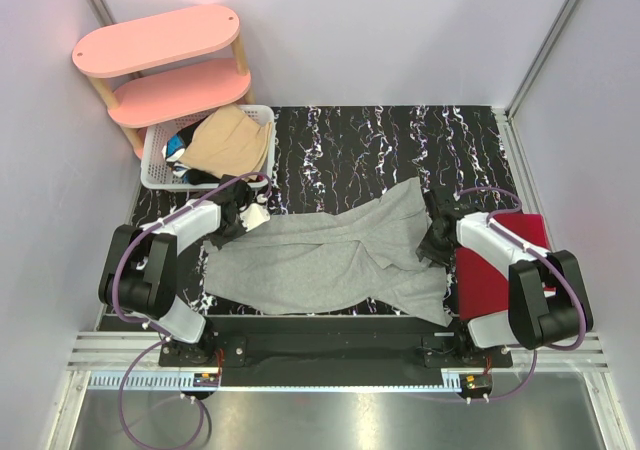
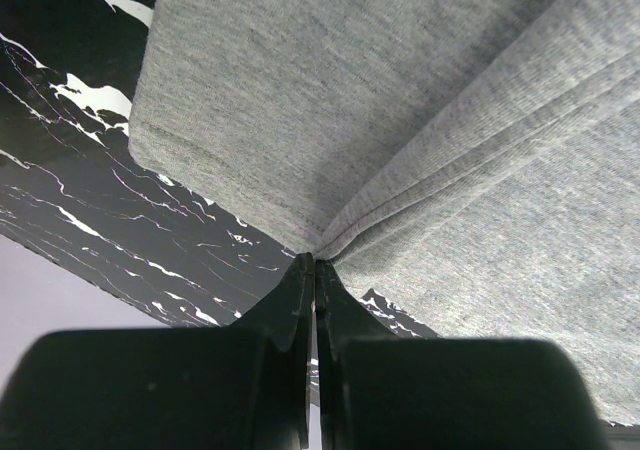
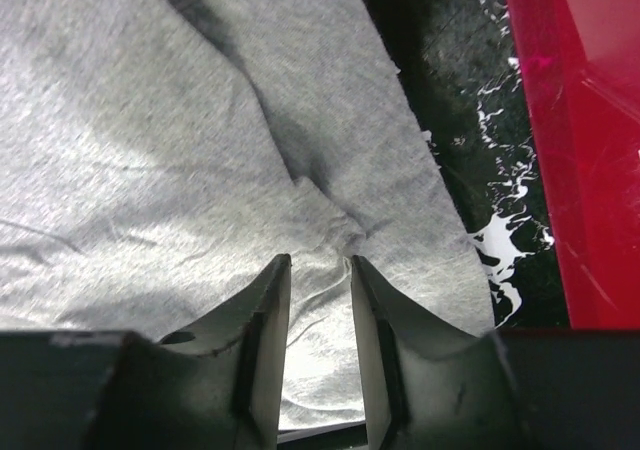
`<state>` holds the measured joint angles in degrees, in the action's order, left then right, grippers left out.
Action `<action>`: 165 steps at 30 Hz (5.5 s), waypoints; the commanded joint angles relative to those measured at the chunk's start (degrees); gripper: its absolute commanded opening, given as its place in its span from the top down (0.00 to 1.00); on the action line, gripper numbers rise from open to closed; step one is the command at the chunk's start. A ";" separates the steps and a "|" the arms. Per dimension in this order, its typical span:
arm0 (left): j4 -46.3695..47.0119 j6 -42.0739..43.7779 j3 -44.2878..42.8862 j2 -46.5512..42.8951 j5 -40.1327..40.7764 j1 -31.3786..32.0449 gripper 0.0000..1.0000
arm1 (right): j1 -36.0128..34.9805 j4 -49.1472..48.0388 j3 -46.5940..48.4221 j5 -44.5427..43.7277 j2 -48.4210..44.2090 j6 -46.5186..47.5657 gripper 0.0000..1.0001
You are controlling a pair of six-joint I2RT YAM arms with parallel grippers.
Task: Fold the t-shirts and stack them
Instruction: Flatten out the tshirt, then fold the flattened tshirt in 1/3 of the way
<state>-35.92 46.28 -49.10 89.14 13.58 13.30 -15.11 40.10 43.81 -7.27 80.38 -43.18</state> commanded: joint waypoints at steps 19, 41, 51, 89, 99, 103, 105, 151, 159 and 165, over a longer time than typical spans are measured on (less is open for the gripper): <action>0.33 0.30 0.06 -0.29 1.71 -0.12 1.00 | -1.32 0.95 -2.07 -2.22 -1.90 -3.67 0.67; 0.41 0.48 1.20 -0.81 1.62 -0.12 1.00 | -1.41 0.60 2.06 -6.71 2.24 -1.21 0.96; -0.37 0.92 -1.43 -4.40 3.46 -0.12 1.00 | -1.50 5.95 10.23 -8.55 -3.99 1.51 1.00; -17.08 -7.61 -47.67 -41.60 5.76 -0.12 1.00 | 0.26 10.27 64.38 -18.47 -41.45 22.08 1.00; -12.08 -5.77 -35.54 -30.62 3.46 -0.12 1.00 | -1.84 0.78 60.42 -35.69 -26.36 29.90 1.00; -5.31 -3.66 -37.29 -23.86 8.81 -0.12 1.00 | -2.02 -0.99 63.23 -38.17 -17.82 32.28 1.00; -3.81 -3.22 -42.28 -19.81 11.63 -0.12 1.00 | -2.20 -0.38 66.29 -37.21 -13.52 32.19 1.00; -6.01 -5.06 -24.99 -17.01 -3.83 2.70 1.00 | -1.06 -2.12 48.92 -45.12 -19.04 30.96 1.00; -4.07 -4.80 -35.61 2.07 -1.63 4.89 1.00 | 5.88 -2.66 51.19 -41.25 -5.16 28.15 1.00; -3.02 -5.50 -36.86 6.22 -0.05 7.61 1.00 | 6.15 -0.99 52.96 -39.49 -1.36 26.66 1.00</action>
<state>-41.74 40.62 -84.31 94.54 10.31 19.57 -9.47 41.69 93.62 -45.58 79.35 -14.46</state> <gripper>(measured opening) 0.008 0.008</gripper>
